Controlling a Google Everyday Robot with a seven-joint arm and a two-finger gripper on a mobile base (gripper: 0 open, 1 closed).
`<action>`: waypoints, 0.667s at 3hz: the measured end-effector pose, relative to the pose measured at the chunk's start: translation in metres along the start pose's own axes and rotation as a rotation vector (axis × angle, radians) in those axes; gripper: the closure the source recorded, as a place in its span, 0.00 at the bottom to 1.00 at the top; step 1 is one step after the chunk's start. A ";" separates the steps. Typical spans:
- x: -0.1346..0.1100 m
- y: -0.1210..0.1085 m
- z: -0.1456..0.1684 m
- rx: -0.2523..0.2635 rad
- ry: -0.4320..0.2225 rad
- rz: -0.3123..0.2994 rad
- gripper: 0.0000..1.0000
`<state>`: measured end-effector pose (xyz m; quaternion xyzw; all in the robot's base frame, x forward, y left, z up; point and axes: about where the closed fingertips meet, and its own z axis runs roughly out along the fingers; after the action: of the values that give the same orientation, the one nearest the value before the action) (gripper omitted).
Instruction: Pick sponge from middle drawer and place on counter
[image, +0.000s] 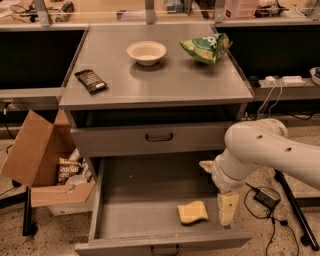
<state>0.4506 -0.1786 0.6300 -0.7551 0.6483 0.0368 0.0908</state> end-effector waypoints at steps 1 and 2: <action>0.014 -0.013 0.053 -0.004 -0.013 0.005 0.00; 0.029 -0.028 0.099 -0.007 -0.038 0.037 0.00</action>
Offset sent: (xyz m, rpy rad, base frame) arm 0.0636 -0.0121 -0.1532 0.0721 0.0304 -0.0695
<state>0.4886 -0.1847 0.5304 -0.7424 0.6602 0.0551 0.0999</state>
